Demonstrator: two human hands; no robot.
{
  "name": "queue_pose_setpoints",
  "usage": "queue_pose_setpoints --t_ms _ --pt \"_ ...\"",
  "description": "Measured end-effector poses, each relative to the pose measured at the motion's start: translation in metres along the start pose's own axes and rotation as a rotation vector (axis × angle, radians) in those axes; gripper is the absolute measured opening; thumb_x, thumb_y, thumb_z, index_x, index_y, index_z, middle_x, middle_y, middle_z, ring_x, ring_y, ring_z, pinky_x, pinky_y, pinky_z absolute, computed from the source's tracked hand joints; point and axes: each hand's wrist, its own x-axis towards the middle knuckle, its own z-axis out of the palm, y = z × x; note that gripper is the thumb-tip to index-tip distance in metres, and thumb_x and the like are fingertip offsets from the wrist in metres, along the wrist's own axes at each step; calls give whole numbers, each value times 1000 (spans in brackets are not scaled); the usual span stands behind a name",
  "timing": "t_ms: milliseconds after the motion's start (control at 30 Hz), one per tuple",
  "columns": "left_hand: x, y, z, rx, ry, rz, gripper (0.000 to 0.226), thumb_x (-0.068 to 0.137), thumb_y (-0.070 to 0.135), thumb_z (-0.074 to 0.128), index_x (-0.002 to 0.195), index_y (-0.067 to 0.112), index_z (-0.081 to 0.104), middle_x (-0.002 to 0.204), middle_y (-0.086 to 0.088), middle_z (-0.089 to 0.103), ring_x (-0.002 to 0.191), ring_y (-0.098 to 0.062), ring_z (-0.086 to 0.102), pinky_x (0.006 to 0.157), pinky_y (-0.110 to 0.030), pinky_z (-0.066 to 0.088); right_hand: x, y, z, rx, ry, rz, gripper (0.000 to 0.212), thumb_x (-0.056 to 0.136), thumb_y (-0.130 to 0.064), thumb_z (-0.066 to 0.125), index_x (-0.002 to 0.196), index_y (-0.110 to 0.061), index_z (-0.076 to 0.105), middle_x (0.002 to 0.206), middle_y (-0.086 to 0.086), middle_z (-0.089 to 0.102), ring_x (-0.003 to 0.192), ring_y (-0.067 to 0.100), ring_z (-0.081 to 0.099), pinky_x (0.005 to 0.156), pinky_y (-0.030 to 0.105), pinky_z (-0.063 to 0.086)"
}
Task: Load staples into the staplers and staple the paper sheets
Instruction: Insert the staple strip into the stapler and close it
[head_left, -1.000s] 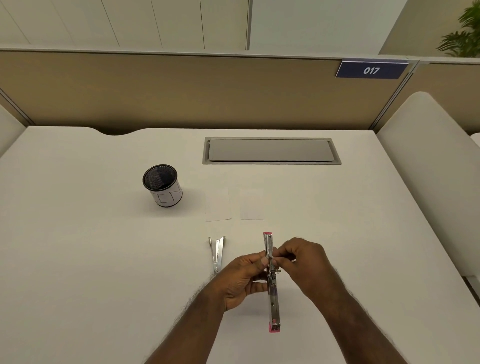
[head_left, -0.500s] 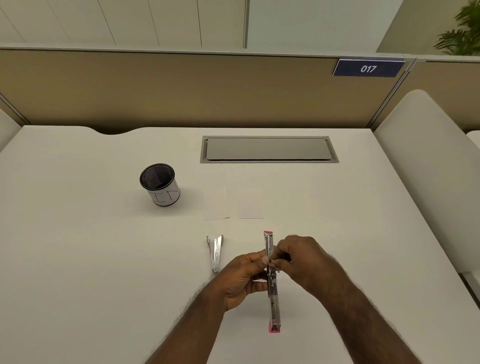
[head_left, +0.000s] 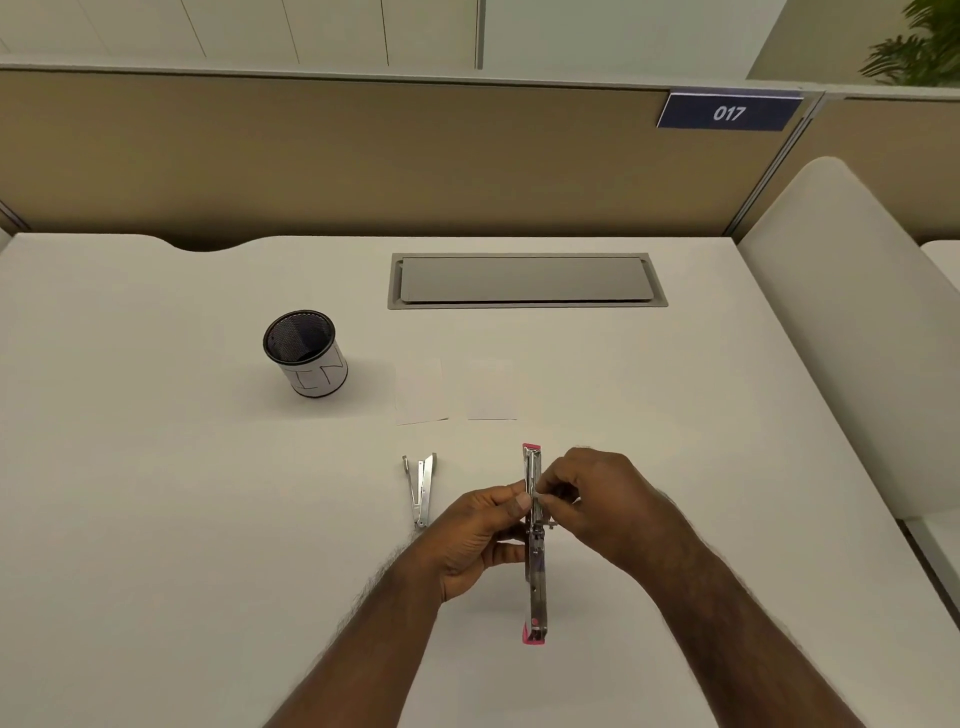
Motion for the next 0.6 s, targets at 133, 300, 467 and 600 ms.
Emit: queue_pose_setpoints --t_ms 133,300,467,600 --pt "0 0 3 32 -27 -2 31 90 28 59 115 13 70 88 2 71 78 -11 63 73 -32 56 3 0 -1 -62 -40 3 8 88 -29 63 90 -24 70 83 -10 55 78 7 53 67 19 42" --pt "-1 0 5 19 -29 -7 29 91 27 58 114 13 70 84 5 70 76 -9 63 74 -32 55 6 1 -5 -48 -94 -3 5 85 -24 68 88 -22 72 79 -14 50 77 6 50 62 14 34" --pt "-1 0 6 -21 -10 -14 29 94 24 55 117 10 67 82 5 70 73 -7 63 70 -29 55 5 5 0 64 -71 48 7 83 -22 72 89 -25 76 73 -16 53 73 2 53 62 10 36" --pt "0 0 4 -57 12 -12 32 92 25 57 116 8 67 82 2 67 74 -10 62 69 -30 56 2 7 6 193 -25 110 14 80 -18 74 83 -31 76 74 -15 62 76 2 60 72 20 49"
